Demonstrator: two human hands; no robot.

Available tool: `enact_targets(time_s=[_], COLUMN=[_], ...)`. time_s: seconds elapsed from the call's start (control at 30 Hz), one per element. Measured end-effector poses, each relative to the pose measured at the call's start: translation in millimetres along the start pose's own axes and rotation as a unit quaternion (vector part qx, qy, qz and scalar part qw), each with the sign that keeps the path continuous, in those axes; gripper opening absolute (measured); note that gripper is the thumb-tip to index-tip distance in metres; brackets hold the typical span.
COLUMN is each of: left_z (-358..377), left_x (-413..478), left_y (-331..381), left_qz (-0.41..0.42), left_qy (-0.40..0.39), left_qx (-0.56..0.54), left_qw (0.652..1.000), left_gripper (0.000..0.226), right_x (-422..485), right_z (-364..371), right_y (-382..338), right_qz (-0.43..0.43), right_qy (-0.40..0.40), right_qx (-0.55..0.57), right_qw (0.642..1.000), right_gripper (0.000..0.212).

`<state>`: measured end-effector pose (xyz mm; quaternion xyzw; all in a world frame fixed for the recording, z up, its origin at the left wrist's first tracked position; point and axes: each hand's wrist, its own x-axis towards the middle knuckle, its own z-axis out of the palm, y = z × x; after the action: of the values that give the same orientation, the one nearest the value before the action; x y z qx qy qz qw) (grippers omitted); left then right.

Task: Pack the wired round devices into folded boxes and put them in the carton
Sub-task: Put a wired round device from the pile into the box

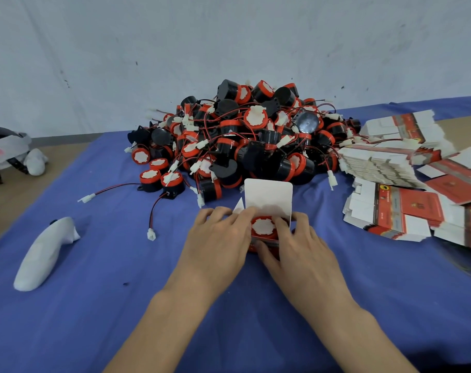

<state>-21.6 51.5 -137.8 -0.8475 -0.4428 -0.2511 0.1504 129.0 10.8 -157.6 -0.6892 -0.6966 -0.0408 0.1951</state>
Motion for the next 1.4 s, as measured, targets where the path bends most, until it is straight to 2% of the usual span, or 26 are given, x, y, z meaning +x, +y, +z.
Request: enact_targets(time_s=[0.17, 0.47, 0.73, 0.9, 0.97, 1.07, 1.17, 1.3, 1.4], left_z=[-1.6, -0.2, 1.5, -0.5, -0.5, -1.1, -3.2, -9.8, -16.6], left_x=[-2.9, -6.2, -7.5, -6.2, -6.5, -8.5, -11.8, -12.9, -14.2], left_y=[4.3, 9.5, 10.0, 9.6, 9.6, 10.3, 12.1, 11.3, 10.1], left_qz=[0.001, -0.025, -0.016, -0.021, -0.013, -0.013, -0.016, -0.046, -0.072], left_qy=[-0.065, -0.078, -0.065, -0.089, -0.083, -0.075, -0.081, -0.043, 0.010], left_qx=[0.017, -0.010, 0.044, 0.027, 0.025, 0.019, 0.005, -0.094, -0.145], left_qw=[0.998, 0.997, 0.997, 0.995, 0.996, 0.997, 0.997, 0.994, 0.987], left_gripper=[0.040, 0.038, 0.038, 0.048, 0.050, 0.048, 0.051, 0.044, 0.041], right_x=[-0.6, -3.0, -1.3, -0.3, 0.1, -1.2, -2.6, -0.2, 1.9], right_z=[-1.2, -5.6, -8.2, -5.8, -6.4, -3.5, -0.3, 0.8, -2.4], right_y=[-1.8, -6.8, -10.5, -7.7, -5.6, -1.8, 4.3, 12.5, 15.1], right_qz=[0.002, 0.016, 0.031, 0.018, 0.000, -0.005, -0.012, -0.025, -0.030], right_qy=[0.002, 0.005, -0.014, 0.017, 0.032, 0.007, 0.002, -0.015, 0.012], right_qx=[0.004, -0.052, -0.117, -0.115, -0.094, -0.043, 0.042, 0.167, 0.215], right_qw=[1.000, 0.998, 0.993, 0.993, 0.995, 0.999, 0.999, 0.986, 0.976], right_gripper=[0.062, 0.063, 0.048, 0.040, 0.041, 0.051, 0.054, 0.063, 0.056])
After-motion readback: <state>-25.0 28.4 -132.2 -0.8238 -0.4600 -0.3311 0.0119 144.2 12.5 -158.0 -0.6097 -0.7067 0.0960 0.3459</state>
